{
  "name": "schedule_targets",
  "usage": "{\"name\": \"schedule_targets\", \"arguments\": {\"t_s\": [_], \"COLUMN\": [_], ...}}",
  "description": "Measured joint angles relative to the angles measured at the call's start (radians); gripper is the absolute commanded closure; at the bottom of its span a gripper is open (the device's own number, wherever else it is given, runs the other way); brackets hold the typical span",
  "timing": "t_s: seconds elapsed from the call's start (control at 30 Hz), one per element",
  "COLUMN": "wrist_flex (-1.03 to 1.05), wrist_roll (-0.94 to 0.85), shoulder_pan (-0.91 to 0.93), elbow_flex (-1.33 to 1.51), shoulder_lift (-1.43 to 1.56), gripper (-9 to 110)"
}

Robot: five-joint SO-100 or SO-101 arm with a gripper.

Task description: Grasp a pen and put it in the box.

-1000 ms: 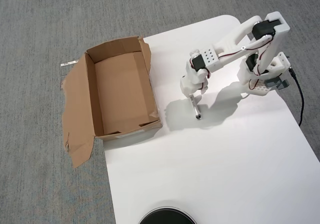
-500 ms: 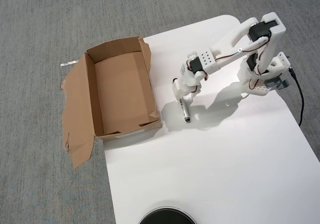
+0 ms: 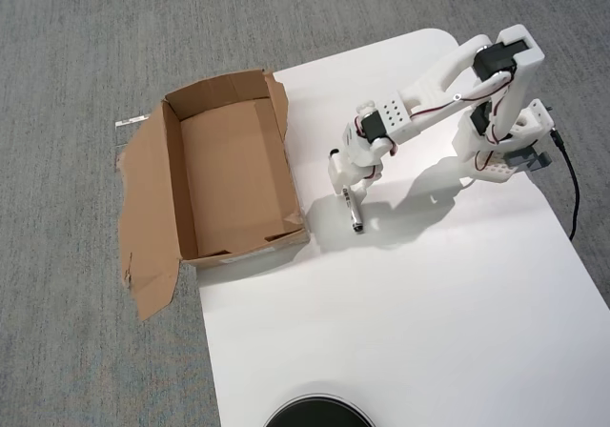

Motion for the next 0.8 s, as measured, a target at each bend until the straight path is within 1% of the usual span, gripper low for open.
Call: {"name": "schedule_targets", "arguments": {"t_s": [0.33,0.43,0.6,0.8], "wrist_flex": [-0.002,-0.002,-0.002,-0.006], "wrist_roll": [0.000,0.000,0.000,0.000], "shoulder_pan": [0.000,0.000,-0.006,-0.009], "elbow_flex": [0.000,0.000,0.002,0.002], "shoulder_lift": [0.000,0.000,-0.005,-0.012], "gripper": [82,87,101,101]}}
